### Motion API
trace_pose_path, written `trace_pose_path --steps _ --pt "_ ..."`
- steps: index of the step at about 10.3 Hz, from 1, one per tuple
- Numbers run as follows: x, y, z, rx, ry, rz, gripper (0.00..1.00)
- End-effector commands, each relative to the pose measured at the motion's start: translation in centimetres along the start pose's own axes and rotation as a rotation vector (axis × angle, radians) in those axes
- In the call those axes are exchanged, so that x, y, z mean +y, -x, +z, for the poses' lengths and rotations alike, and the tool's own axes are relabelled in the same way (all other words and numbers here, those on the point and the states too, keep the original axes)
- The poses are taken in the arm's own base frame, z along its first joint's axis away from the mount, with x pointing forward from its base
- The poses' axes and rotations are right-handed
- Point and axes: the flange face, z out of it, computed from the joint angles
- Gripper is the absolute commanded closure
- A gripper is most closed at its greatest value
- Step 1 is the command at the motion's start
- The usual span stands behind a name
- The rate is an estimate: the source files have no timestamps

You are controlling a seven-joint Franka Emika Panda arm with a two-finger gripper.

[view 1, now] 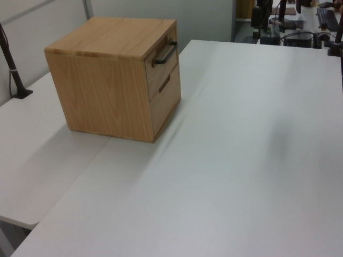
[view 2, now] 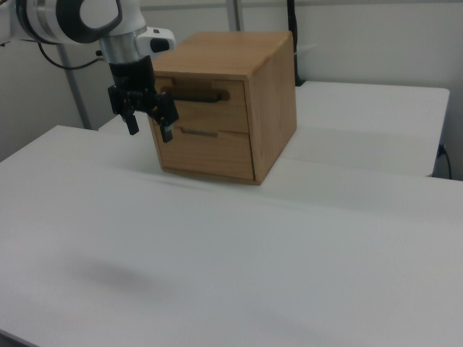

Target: Open the drawer by sliding it

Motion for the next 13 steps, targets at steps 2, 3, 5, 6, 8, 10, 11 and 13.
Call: trace_pose_path --steps 2,3,5,6,8,10,11,13 --pt "-1.0 1.3 0.0 -0.034 -0.002 -0.043 0.0" --pt "-0.9 1.4 0.1 -0.042 -0.002 -0.04 0.0" --pt "-0.8 1.6 0.1 -0.053 -0.002 -0.037 0.0" --pt "-0.8 1.5 0.1 -0.05 -0.002 -0.035 0.0" --pt "-1.1 1.1 0.3 -0.042 -0.016 -0.023 0.0" --pt "-1.8 0.5 0.1 -0.019 -0.089 0.011 0.0" --pt "-2.0 -0.6 0.1 0.041 -0.112 0.124 0.0" --pt "-3.3 -3.3 1.1 0.132 -0.15 0.382 0.0"
